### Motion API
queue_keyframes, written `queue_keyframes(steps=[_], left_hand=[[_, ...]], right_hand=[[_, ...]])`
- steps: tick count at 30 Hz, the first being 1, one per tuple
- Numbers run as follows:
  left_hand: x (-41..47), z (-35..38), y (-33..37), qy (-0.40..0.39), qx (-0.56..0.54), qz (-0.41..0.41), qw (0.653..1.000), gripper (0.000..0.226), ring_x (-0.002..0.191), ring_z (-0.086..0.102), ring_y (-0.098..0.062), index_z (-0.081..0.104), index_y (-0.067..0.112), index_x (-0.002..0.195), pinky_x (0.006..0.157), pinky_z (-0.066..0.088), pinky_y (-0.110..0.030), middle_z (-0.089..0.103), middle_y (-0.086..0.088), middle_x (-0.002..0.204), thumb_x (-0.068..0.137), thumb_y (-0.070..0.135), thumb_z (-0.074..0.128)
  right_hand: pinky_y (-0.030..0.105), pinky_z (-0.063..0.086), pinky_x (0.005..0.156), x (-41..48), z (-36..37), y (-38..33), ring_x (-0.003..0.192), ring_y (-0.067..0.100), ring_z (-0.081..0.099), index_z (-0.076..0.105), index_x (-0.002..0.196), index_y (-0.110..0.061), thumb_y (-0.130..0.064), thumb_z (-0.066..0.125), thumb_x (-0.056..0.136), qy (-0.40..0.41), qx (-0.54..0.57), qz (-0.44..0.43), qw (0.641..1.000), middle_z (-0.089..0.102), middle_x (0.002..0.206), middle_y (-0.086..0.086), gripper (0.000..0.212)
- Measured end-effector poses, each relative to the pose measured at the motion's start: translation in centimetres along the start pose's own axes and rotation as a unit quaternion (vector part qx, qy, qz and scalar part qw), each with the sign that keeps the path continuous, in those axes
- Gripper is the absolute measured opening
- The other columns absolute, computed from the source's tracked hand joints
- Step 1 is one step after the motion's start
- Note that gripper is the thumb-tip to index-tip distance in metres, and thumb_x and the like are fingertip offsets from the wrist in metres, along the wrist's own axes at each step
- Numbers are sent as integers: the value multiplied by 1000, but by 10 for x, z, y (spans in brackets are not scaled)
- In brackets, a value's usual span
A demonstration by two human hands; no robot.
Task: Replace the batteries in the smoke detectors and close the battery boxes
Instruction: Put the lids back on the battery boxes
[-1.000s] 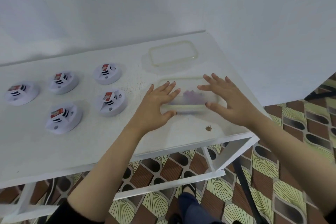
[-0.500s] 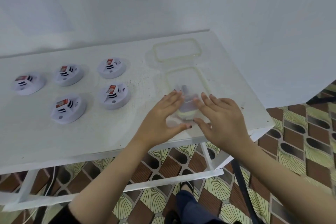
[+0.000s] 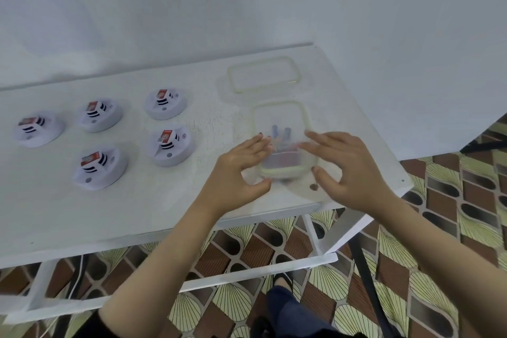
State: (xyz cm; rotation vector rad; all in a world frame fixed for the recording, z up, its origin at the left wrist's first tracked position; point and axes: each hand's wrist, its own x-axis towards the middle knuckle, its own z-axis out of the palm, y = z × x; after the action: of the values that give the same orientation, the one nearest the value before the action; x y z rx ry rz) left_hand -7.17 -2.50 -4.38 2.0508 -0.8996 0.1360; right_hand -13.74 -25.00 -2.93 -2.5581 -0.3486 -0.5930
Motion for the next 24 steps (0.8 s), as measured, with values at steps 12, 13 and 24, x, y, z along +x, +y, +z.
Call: queue_keyframes(steps=[12, 13, 24], left_hand=[[14, -23, 6, 28, 51, -91, 994, 47, 134, 41, -11, 68, 16, 119, 115, 25, -34, 56, -4, 138, 81, 39, 54], [13, -18, 10, 6, 83, -69, 994, 58, 135, 41, -14, 65, 17, 124, 116, 25, -37, 55, -4, 139, 80, 52, 55], [22, 8, -11, 12, 283, 91, 955, 49, 119, 60, -33, 66, -1, 118, 103, 41, -45, 64, -18, 126, 88, 35, 53]], right_hand=[[41, 26, 108, 32, -4, 31, 134, 25, 40, 49, 134, -34, -62, 51, 79, -103, -83, 10, 991, 45, 143, 7, 62], [41, 34, 103, 30, -1, 28, 128, 26, 49, 55, 129, -32, -62, 51, 77, -70, -98, 8, 993, 52, 137, 8, 60], [29, 52, 55, 14, 36, 4, 92, 30, 68, 74, 102, -22, -47, 56, 82, 145, -233, 29, 961, 71, 107, 13, 37]])
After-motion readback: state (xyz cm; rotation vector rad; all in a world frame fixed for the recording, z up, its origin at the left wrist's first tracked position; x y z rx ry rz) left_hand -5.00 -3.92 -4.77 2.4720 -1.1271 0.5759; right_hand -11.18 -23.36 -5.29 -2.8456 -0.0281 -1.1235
